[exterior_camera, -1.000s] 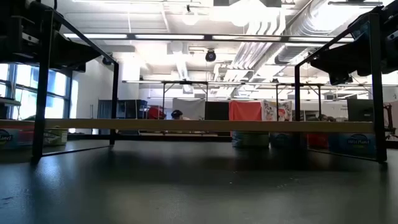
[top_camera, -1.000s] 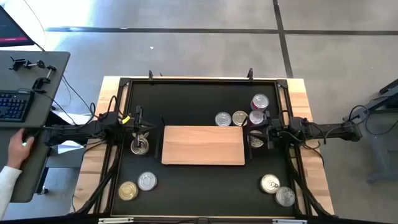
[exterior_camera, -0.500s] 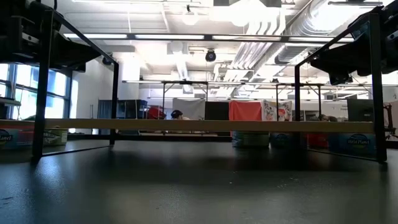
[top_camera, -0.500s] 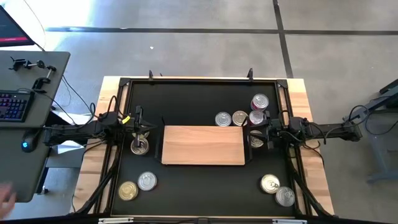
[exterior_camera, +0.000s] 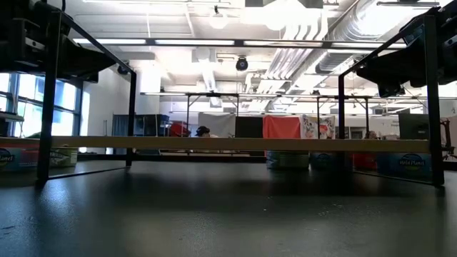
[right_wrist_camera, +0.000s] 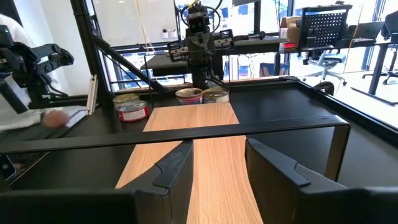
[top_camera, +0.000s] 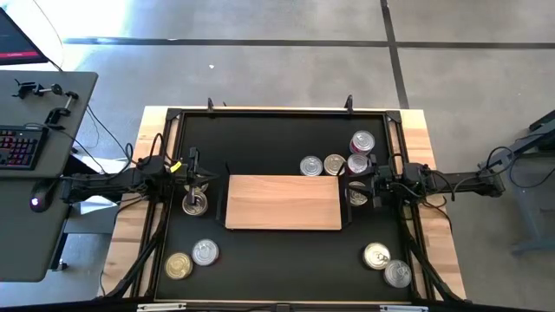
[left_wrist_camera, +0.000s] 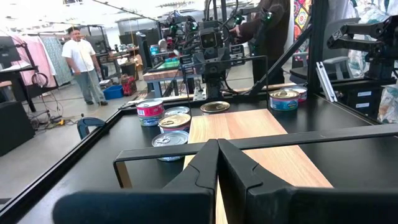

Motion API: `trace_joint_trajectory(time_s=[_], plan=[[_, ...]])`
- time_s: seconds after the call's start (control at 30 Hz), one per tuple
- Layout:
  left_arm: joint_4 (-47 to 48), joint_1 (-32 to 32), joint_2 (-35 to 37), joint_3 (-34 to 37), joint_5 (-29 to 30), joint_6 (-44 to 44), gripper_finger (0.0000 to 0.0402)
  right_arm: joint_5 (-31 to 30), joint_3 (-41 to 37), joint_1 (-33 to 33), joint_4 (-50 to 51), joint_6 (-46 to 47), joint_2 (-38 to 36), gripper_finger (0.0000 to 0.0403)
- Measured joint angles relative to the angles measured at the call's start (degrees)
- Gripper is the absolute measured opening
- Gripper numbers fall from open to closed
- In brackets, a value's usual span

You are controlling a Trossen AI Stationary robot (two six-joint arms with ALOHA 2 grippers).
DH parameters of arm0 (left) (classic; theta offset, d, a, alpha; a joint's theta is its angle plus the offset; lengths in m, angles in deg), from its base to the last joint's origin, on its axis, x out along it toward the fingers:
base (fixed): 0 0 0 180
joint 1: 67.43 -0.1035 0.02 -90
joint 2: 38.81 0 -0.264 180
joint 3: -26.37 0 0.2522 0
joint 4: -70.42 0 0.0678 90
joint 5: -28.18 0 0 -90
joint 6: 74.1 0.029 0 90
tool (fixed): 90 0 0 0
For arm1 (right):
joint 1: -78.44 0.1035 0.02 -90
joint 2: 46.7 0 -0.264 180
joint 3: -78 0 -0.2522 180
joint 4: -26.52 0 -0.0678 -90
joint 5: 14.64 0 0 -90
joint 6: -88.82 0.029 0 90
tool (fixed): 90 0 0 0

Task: Stack canned seafood by type on shelf

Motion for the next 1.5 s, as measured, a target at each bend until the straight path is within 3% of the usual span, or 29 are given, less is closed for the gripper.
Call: trace_joint_trajectory(time_s=[1.5], plan=[[-0.02,0.00,0.00,0.00,0.00,0.02,0.0001,0.00,0.00,0.02,-0.29,1.54,0.02,0.0137]])
